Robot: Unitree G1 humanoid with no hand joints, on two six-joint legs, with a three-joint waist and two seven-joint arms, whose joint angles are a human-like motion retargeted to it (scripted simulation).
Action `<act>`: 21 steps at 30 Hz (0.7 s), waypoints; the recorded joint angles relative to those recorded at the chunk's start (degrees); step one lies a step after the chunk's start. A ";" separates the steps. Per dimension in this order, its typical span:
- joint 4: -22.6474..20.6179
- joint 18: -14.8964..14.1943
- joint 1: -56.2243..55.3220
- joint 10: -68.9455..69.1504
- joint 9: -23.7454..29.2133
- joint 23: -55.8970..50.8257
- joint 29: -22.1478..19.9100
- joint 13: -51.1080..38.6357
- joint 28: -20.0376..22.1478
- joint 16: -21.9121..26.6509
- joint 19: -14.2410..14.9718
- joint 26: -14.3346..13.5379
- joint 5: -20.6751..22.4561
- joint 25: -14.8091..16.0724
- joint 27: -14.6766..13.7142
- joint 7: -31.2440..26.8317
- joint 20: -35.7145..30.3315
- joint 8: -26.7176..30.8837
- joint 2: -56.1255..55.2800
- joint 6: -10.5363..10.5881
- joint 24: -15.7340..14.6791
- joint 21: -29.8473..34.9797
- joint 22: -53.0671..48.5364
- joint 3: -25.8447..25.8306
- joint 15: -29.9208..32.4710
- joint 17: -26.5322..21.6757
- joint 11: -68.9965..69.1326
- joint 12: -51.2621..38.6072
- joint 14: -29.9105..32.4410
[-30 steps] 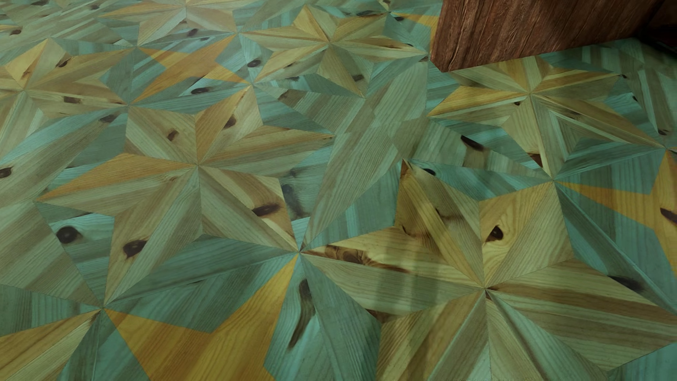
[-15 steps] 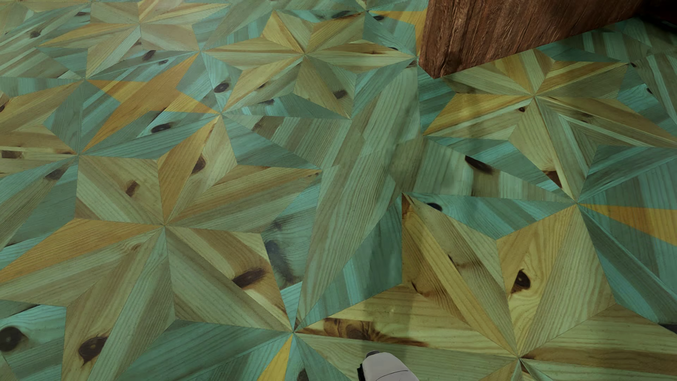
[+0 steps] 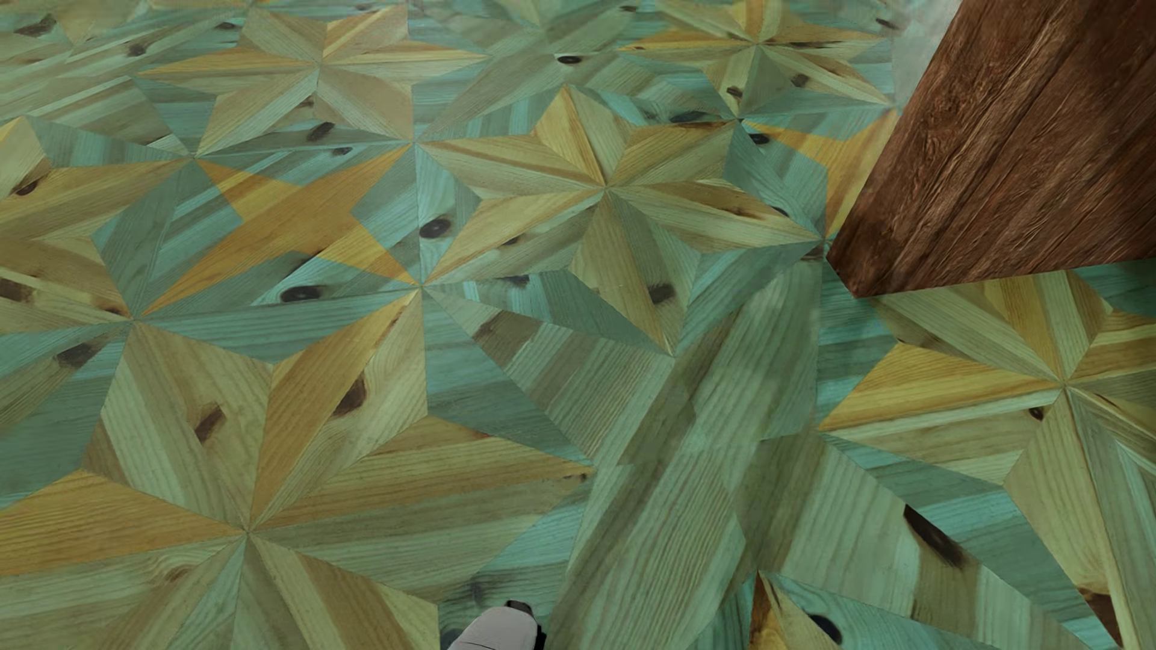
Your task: Go around the corner
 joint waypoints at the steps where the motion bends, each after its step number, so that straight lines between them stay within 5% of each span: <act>1: -2.62 0.00 2.76 0.90 -0.55 1.14 0.00 0.77 0.00 -0.31 0.00 0.00 -1.03 0.00 0.00 0.00 -0.18 0.00 -6.46 -0.02 0.00 1.88 0.34 -2.04 4.18 -0.28 11.85 -0.69 -1.59; 2: -4.71 0.00 7.00 0.02 -0.80 0.59 0.00 2.52 0.00 -1.24 0.00 0.00 -2.62 0.00 0.00 0.00 3.57 0.00 -12.93 -0.62 0.00 0.99 1.09 -4.19 -0.69 -0.01 22.44 -1.19 -5.40; 4: -4.49 0.00 20.38 -5.87 0.35 2.34 0.00 3.57 0.00 -0.64 0.00 0.00 -0.44 0.00 0.00 0.00 3.85 0.00 -23.14 1.94 0.00 2.82 -0.11 -10.10 -13.52 -0.08 27.62 -3.59 -14.24; 6: -2.30 0.00 32.80 -12.06 1.13 3.21 0.00 5.18 0.00 1.27 0.00 0.00 0.84 0.00 0.00 0.00 4.09 0.00 -30.52 4.74 0.00 2.48 -6.33 -17.33 -15.29 -0.53 16.80 -4.84 -22.80; 10: 0.27 0.00 48.41 -17.80 -0.64 3.65 0.00 7.28 0.00 3.82 0.00 0.00 -1.38 0.00 0.00 0.00 8.33 0.00 -40.37 5.56 0.00 1.36 -14.17 -24.14 -9.00 -0.66 -18.60 -9.97 -38.55; 11: 0.70 0.00 50.96 -17.65 -1.42 4.46 0.00 7.49 0.00 3.96 0.00 0.00 -2.73 0.00 0.00 0.00 8.27 0.00 -41.58 5.35 0.00 1.74 -14.24 -25.14 6.64 -0.71 -40.33 -11.40 -39.16; 13: 4.93 0.00 55.98 -14.63 -1.02 6.07 0.00 8.05 0.00 3.29 0.00 0.00 -2.89 0.00 0.00 0.00 11.98 0.00 -44.26 6.13 0.00 1.92 -15.34 -27.92 -11.86 -0.35 -15.25 -11.07 -33.89; 15: 8.83 0.00 54.00 -1.77 -2.91 10.39 0.00 8.54 0.00 0.47 0.00 0.00 0.56 0.00 0.00 0.00 11.95 0.00 -46.26 8.45 0.00 2.92 -10.45 -27.77 -7.57 0.10 -2.73 -8.38 -14.66; 16: 9.20 0.00 50.00 9.93 -2.27 11.84 0.00 7.95 0.00 -0.20 0.00 0.00 2.52 0.00 0.00 0.00 12.53 0.00 -43.25 8.58 0.00 2.49 -7.58 -26.49 -10.41 0.37 0.48 -7.08 -4.91; 17: 10.29 0.00 42.85 24.92 -1.14 10.04 0.00 7.95 0.00 -0.23 0.00 0.00 6.87 0.00 0.00 0.00 11.73 0.00 -39.18 9.44 0.00 0.83 -6.67 -25.57 -13.59 0.73 0.00 -5.89 -1.98; 19: 6.58 0.00 30.90 38.85 0.31 7.13 0.00 6.88 0.00 -2.07 0.00 0.00 8.30 0.00 0.00 0.00 9.71 0.00 -27.66 7.50 0.00 0.79 -2.26 -19.29 -15.57 0.87 -5.13 -5.55 -11.78; 21: 3.60 0.00 20.61 29.23 0.69 1.58 0.00 6.32 0.00 -3.12 0.00 0.00 8.46 0.00 0.00 0.00 9.70 0.00 -15.70 5.48 0.00 -0.01 -0.73 -11.91 -15.79 0.02 -13.25 -2.49 -8.95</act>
